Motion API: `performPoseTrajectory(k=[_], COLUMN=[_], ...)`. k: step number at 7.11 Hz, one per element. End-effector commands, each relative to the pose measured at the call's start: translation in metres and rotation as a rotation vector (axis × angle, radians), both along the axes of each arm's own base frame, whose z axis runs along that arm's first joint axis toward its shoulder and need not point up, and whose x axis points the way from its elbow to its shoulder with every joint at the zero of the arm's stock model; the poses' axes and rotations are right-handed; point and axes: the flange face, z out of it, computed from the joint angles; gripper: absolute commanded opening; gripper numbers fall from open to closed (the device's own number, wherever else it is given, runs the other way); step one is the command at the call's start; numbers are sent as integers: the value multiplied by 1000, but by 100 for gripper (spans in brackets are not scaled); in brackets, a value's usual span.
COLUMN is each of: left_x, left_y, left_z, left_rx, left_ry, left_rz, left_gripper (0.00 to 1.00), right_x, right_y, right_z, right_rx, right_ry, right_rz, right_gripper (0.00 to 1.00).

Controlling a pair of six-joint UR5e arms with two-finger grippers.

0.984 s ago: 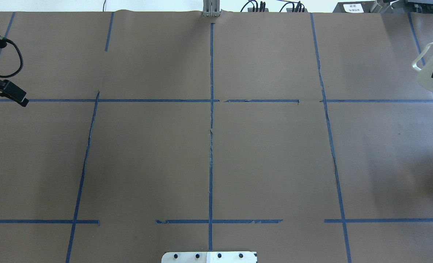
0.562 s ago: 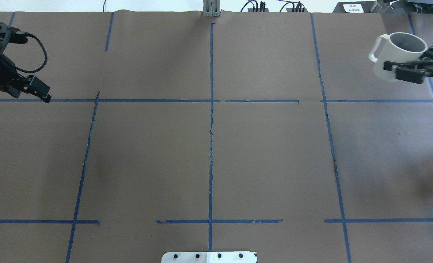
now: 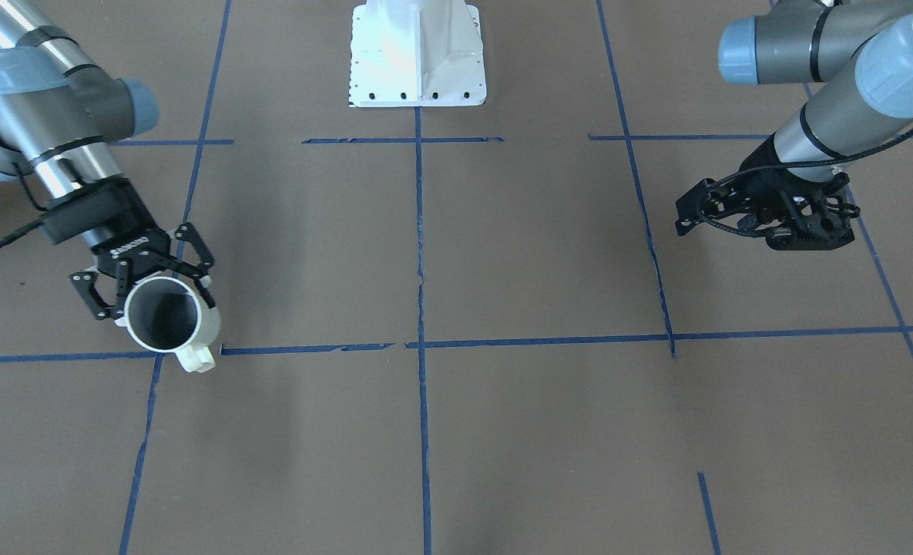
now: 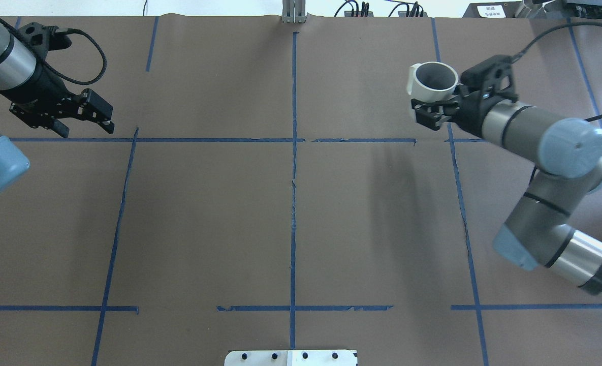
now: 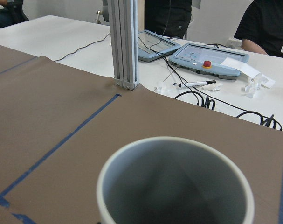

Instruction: Left arm hands cup to right arm to dump lemon

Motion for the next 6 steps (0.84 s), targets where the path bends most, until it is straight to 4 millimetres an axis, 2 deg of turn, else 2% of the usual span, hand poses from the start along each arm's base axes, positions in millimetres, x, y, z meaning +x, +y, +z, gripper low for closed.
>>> performPoseTrajectory(k=[1, 2, 4, 6], left_x=[14, 28, 65, 104], left_y=[-13, -13, -15, -18], left_z=[-48, -74, -126, -166], left_rx=[-87, -108, -166, -195], left_ry=[46, 70, 82, 103], left_rz=[-93, -109, -114, -107], left_gripper=[100, 100, 100, 100], right_x=[-128, -158, -203, -214], right_y=[42, 55, 64, 76], right_z=[-85, -118, -159, -168], right_rx=[2, 4, 29, 24], right_ry=[133, 150, 129, 113], right_rz=[80, 96, 176, 161], right_gripper=[25, 25, 27, 31])
